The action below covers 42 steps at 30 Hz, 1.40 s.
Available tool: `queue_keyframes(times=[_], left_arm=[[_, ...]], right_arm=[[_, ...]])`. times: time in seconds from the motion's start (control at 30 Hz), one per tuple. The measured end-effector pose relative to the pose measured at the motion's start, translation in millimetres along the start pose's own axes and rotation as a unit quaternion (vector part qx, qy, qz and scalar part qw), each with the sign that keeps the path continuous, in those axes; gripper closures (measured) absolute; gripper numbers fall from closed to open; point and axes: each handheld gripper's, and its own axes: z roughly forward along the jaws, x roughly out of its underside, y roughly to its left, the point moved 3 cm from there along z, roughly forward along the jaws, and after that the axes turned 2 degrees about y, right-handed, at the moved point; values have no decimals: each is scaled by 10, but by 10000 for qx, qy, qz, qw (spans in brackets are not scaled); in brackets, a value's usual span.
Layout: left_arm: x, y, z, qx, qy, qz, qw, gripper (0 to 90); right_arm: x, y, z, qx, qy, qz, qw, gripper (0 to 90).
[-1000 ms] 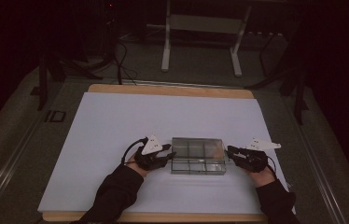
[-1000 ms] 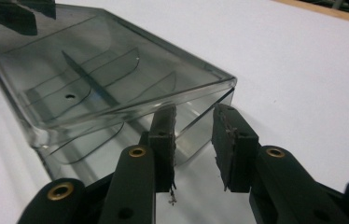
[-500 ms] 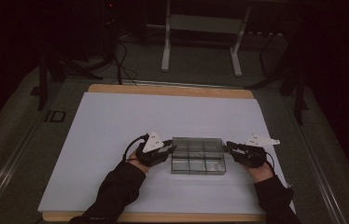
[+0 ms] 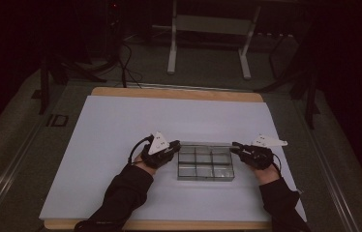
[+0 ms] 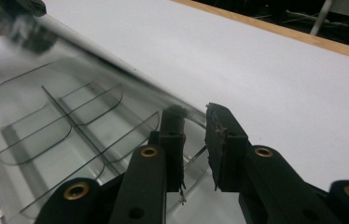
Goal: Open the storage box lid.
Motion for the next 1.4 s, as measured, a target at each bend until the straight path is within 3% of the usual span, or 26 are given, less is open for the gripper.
queue_keyframes(times=[0.4,1.0,1.1,1.4], left_arm=[[-54,65,110,-249,154,-192,9994,826],[-76,170,222,-296,112,-647,9974,844],[-70,182,234,-290,84,-740,9968,843],[-57,215,290,-286,56,-869,9958,822]], right_arm=[[-73,-41,48,116,-9,101,9999,777],[-172,-97,166,253,69,339,9991,755],[-176,-80,211,360,101,268,9989,744],[-176,-96,263,456,116,375,9982,750]])
